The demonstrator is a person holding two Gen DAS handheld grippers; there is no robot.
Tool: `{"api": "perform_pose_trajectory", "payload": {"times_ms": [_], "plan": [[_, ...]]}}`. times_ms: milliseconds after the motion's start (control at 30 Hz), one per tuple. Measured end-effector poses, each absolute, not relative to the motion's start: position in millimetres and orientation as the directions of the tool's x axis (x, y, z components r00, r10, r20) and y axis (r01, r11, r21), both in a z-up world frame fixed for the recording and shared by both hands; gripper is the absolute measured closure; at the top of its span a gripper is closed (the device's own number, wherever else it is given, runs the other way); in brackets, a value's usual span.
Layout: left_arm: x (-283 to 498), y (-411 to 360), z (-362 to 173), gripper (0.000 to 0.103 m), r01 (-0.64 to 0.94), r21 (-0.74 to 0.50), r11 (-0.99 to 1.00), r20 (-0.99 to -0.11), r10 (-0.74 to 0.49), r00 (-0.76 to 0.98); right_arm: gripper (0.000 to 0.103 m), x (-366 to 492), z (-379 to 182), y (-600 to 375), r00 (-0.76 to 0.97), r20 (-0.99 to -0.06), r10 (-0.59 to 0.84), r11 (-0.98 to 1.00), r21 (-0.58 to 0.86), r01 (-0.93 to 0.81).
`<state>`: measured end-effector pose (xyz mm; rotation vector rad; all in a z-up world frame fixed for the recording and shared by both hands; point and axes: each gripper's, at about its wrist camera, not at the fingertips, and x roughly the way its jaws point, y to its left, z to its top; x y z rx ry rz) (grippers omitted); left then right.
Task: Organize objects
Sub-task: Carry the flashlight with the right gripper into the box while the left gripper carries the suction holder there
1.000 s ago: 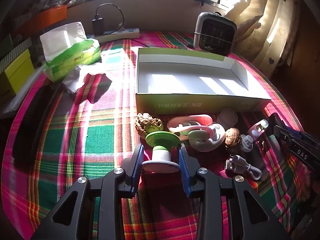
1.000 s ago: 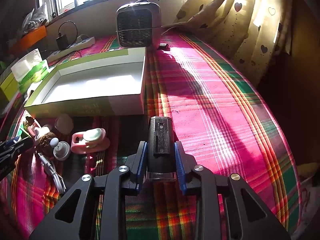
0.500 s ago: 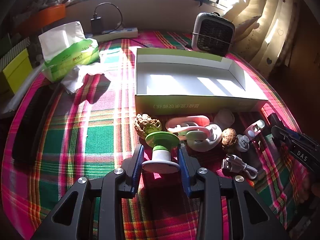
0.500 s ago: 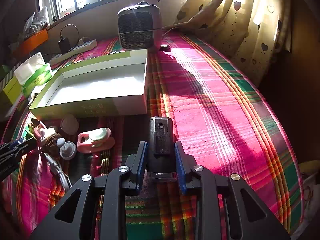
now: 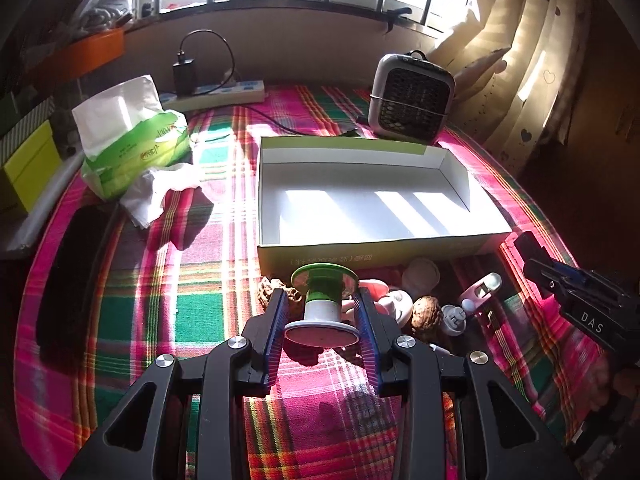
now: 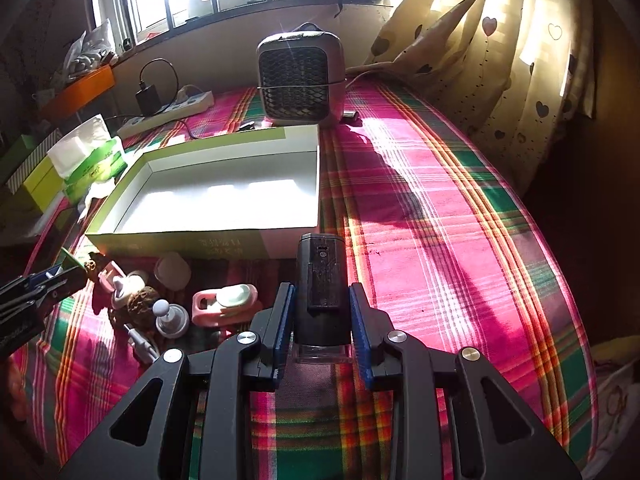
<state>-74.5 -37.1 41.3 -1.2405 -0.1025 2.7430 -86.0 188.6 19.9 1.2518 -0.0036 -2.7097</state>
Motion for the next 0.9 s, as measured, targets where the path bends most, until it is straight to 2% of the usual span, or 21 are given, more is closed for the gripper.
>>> {"api": "perform_pose_trajectory", "payload": {"times_ms": [467,900], "plan": [[-123,-36,58,0.071,-0.112,-0.098,-0.989,-0.738,0.148,-0.658,0.075,-131,39,159,-0.62,-0.756,-0.21,-0.971,0.089,0.221],[-178,-38,53,0.071,-0.109,-0.114,-0.988,-0.754,0.157,-0.638,0.075,-183,34,139,-0.594,-0.778,-0.203,-0.968,0.067,0.243]]}}
